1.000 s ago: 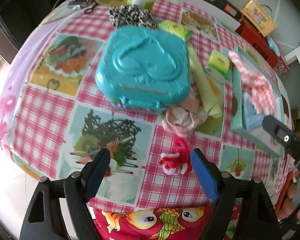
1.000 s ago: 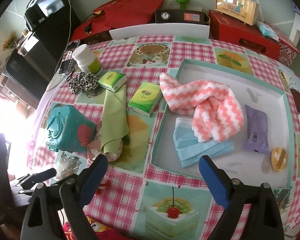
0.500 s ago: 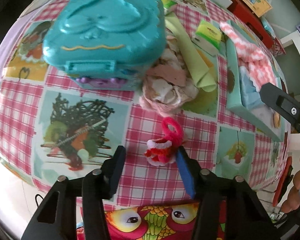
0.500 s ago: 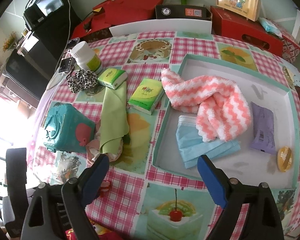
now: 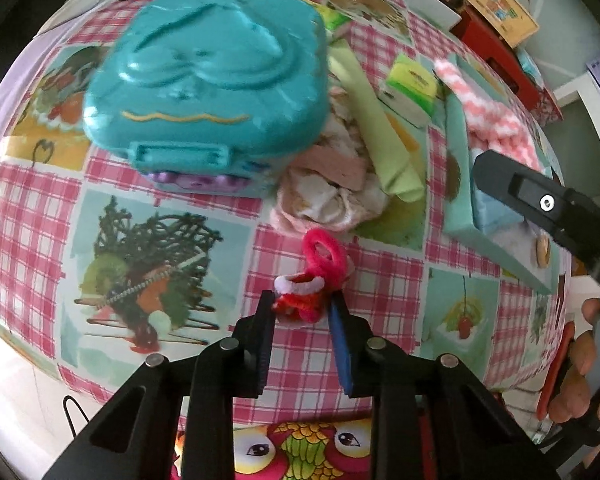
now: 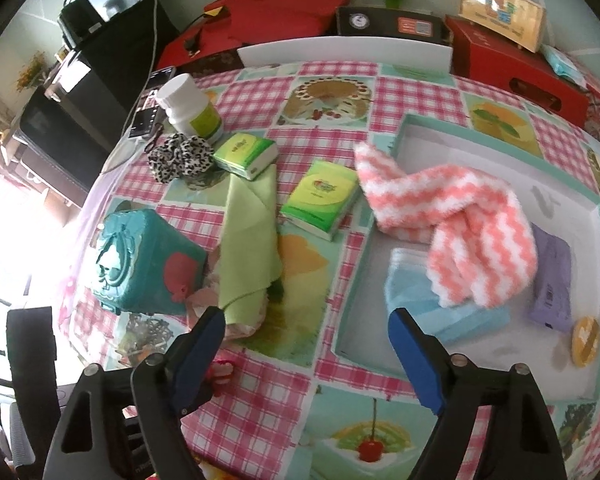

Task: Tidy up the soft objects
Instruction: 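Grasp the red fluffy hair tie with the left tool while the right approaches the green cloth, then close the right tool on the green cloth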

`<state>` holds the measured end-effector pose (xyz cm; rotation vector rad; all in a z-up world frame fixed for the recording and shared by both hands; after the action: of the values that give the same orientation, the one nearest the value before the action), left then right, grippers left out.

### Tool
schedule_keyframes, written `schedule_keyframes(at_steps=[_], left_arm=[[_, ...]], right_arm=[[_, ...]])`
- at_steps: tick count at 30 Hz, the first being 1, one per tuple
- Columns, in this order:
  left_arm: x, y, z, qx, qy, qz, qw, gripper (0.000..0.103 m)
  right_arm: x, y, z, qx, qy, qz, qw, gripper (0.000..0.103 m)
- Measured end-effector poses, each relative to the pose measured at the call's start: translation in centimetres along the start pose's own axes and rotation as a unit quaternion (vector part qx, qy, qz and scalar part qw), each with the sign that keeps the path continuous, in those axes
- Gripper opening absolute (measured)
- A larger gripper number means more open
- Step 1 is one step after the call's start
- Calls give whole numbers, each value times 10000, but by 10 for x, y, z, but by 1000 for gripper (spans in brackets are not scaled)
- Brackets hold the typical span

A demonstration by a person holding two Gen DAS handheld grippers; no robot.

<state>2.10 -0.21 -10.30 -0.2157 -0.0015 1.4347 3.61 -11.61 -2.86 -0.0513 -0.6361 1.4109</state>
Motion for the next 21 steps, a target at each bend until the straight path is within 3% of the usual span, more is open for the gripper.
schedule_keyframes(at_steps=[8, 15, 21], left_arm=[[4, -9, 0, -44, 24, 191, 9998, 27], [15, -12, 3, -22, 57, 247, 9997, 27], [24, -15, -2, -10, 77, 258, 9996, 27]], right_arm=[[16, -7, -22, 146, -151, 255, 9995, 75], [27, -13, -43, 255, -336, 400, 9983, 55], [33, -16, -57, 344, -483, 457, 9972, 46]])
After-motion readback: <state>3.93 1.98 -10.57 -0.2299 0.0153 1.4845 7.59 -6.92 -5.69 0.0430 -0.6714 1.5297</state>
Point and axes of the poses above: each gripper's, at about its wrist camera, not at the fingertips, and z roughly against the way its jaws point, x to its left, y to its underside, the point moved 5 cm from there along -z, roughly the way its jaws point, and after that the axes turned 8 degrees about -y, right-handed, at the moved point
